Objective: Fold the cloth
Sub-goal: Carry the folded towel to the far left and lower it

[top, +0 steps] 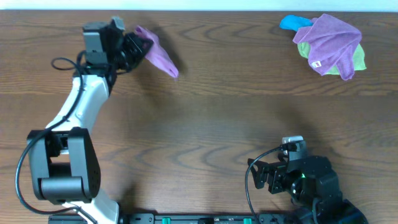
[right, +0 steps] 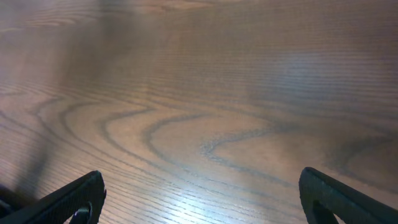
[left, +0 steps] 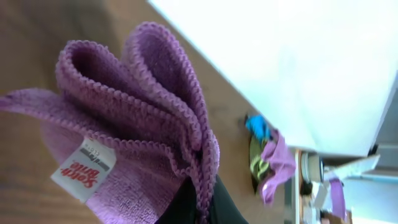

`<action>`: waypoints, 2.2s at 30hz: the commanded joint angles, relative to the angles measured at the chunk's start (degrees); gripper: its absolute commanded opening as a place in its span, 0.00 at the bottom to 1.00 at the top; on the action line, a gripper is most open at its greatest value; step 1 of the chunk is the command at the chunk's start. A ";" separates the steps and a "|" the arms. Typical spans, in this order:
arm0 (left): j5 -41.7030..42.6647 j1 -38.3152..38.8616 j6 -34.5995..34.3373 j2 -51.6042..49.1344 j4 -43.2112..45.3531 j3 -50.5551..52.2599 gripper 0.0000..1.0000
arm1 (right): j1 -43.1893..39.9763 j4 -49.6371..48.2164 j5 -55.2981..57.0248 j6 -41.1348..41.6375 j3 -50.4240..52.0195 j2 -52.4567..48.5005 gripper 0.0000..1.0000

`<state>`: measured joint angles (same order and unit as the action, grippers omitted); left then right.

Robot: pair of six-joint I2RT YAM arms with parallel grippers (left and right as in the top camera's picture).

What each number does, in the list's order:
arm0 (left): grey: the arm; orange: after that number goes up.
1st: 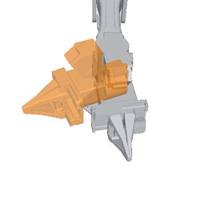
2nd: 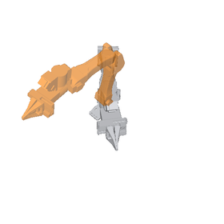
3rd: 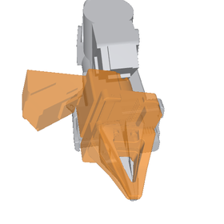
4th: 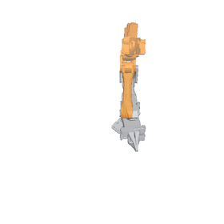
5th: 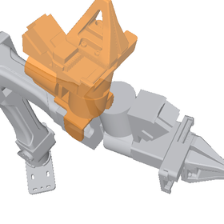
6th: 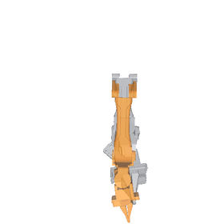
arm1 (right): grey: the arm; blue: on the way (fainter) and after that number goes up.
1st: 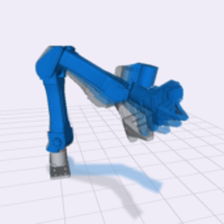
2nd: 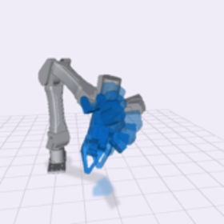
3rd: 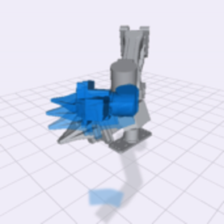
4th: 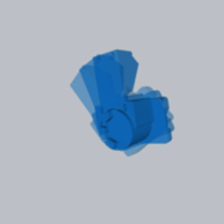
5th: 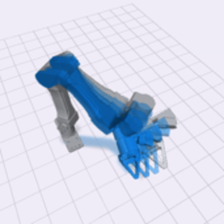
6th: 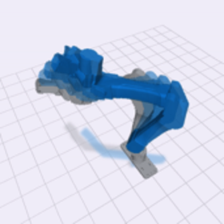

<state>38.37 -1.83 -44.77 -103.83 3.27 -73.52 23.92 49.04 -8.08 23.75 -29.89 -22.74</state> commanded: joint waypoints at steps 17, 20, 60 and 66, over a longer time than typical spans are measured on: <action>-1.36 -5.03 1.49 -15.91 -0.52 -16.48 0.06 | -0.33 0.11 0.35 0.90 0.17 0.35 0.99; -1.75 -6.01 1.49 -17.42 -1.11 -16.57 0.05 | -0.33 0.11 0.35 0.90 0.17 0.35 0.99; -4.13 -15.39 16.39 -18.82 -20.81 -16.63 0.96 | -0.33 0.11 0.37 0.90 0.17 0.35 0.99; -4.74 -16.06 20.59 -15.26 -24.90 -16.65 0.96 | -0.33 0.11 0.37 0.90 0.17 0.35 0.99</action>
<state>34.41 -17.80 -27.97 -123.39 -20.51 -88.97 23.90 49.04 -8.05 23.75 -29.89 -22.74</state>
